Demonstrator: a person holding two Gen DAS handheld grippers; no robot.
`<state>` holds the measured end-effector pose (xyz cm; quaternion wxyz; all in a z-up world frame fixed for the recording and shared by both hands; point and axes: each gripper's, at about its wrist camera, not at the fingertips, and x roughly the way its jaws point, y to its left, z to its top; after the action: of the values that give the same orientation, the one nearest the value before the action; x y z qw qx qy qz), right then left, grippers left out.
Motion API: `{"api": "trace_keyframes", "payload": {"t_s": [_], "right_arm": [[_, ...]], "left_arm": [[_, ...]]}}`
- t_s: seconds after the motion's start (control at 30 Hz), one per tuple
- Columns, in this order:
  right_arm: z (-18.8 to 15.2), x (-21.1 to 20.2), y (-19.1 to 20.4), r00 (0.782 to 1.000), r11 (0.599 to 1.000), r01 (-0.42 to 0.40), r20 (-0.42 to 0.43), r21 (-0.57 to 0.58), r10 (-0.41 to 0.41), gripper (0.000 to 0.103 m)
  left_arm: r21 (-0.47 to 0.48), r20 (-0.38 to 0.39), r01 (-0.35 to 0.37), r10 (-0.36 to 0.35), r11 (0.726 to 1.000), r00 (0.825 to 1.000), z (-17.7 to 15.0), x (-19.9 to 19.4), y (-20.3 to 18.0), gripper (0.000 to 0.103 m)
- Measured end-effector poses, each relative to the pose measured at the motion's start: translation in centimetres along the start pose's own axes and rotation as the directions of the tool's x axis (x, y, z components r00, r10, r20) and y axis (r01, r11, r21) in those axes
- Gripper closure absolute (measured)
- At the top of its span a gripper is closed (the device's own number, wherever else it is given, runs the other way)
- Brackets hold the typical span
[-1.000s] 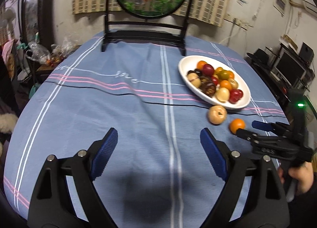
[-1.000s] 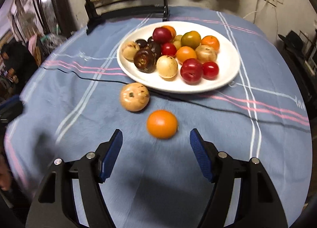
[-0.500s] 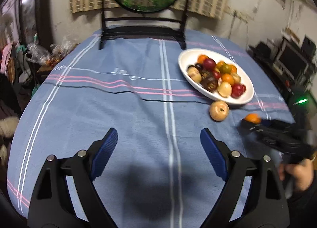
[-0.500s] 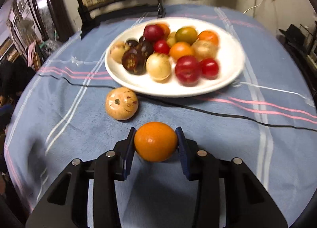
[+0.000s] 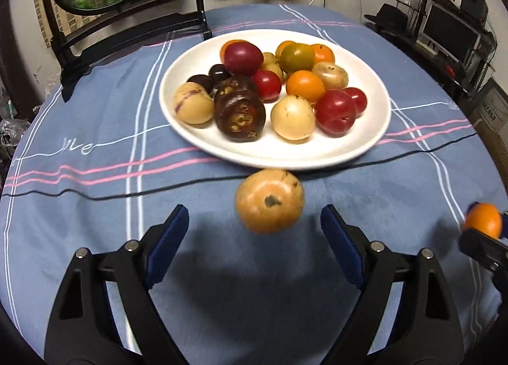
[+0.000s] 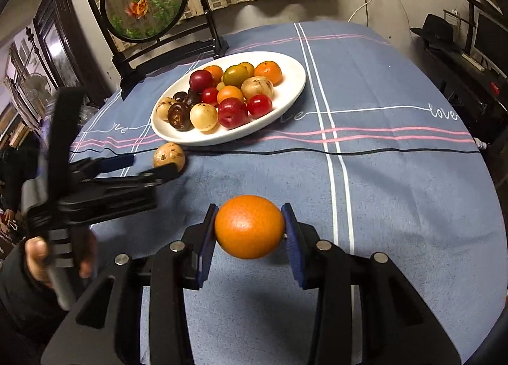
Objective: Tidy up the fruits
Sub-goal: 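Grasp the orange with the right tool while the left tool grasps the tan fruit, then carry the orange and tan fruit onto the plate and release both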
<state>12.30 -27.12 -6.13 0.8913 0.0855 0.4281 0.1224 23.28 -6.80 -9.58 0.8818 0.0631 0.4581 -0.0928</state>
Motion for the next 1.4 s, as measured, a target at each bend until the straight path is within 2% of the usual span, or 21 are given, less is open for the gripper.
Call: {"api": "trace_keyframes", "payload": {"t_s": [0.07, 0.1, 0.13, 0.17, 0.23, 0.33, 0.37, 0.5, 0.7, 0.9, 1.07, 1.17, 1.3, 1.4], "right_arm": [[0.1, 0.1, -0.2, 1.000, 1.000, -0.005, 0.001, 0.003, 0.005, 0.063], [0.2, 0.1, -0.3, 1.000, 1.000, -0.009, -0.002, 0.005, 0.009, 0.063], [0.1, 0.2, -0.4, 1.000, 1.000, -0.012, -0.005, 0.005, 0.013, 0.063], [0.2, 0.3, -0.4, 1.000, 1.000, -0.016, -0.007, 0.004, 0.016, 0.063], [0.2, 0.4, -0.3, 1.000, 1.000, -0.026, -0.012, 0.006, 0.026, 0.063], [0.2, 0.3, -0.2, 0.999, 0.999, -0.032, -0.012, 0.005, 0.032, 0.063], [0.2, 0.2, -0.1, 0.999, 0.999, -0.034, -0.010, 0.003, 0.034, 0.063], [0.2, -0.1, 0.1, 0.999, 0.999, -0.035, -0.003, -0.001, 0.035, 0.063], [0.3, -0.5, 0.9, 0.999, 0.999, -0.036, 0.007, -0.016, 0.037, 0.063], [1.1, -0.5, 2.4, 0.999, 0.998, -0.050, 0.005, -0.047, 0.050, 0.063], [3.4, -0.1, 3.6, 0.998, 0.989, -0.071, -0.006, -0.129, 0.070, 0.063], [6.0, 1.4, 3.8, 0.999, 0.981, -0.047, -0.019, -0.190, 0.045, 0.063], [9.7, 4.0, 3.1, 1.000, 0.974, -0.012, -0.016, -0.224, 0.008, 0.063], [11.9, 7.1, 1.7, 0.999, 0.979, -0.002, -0.045, -0.204, -0.008, 0.063]], "left_arm": [[0.002, 0.003, -0.004, 0.004, 1.000, 1.000, 0.2, 0.5, -0.2, 0.019], [0.001, 0.003, -0.004, 0.004, 1.000, 1.000, 0.3, 0.8, -0.3, 0.028], [0.002, -0.007, 0.002, -0.002, 1.000, 1.000, 0.5, 1.3, -0.3, 0.043], [-0.002, -0.026, 0.028, -0.028, 1.000, 0.999, 0.6, 1.8, -0.2, 0.049], [-0.008, -0.020, 0.035, -0.035, 0.999, 0.999, 0.5, 1.9, -0.3, 0.056], [-0.017, -0.017, 0.062, -0.062, 0.998, 0.998, 0.3, 1.5, -0.1, 0.056], [-0.036, -0.005, 0.091, -0.091, 0.995, 0.996, 0.1, 0.8, 0.2, 0.056], [-0.066, 0.046, 0.128, -0.125, 0.990, 0.991, -0.8, -2.4, 1.3, 0.056], [-0.118, 0.074, 0.189, -0.181, 0.975, 0.981, -3.4, -7.1, 2.9, 0.056], [-0.109, 0.086, 0.201, -0.193, 0.973, 0.978, -4.3, -9.0, 2.6, 0.056], [-0.090, 0.084, 0.227, -0.220, 0.970, 0.972, -1.8, -9.2, 2.9, 0.056], [-0.049, 0.101, 0.202, -0.196, 0.978, 0.975, 1.3, -8.8, 2.6, 0.056], [-0.045, 0.080, 0.209, -0.205, 0.977, 0.975, 6.1, -6.2, 2.4, 0.056], [-0.041, 0.051, 0.188, -0.186, 0.981, 0.981, 8.5, -3.4, 1.8, 0.056]]}}
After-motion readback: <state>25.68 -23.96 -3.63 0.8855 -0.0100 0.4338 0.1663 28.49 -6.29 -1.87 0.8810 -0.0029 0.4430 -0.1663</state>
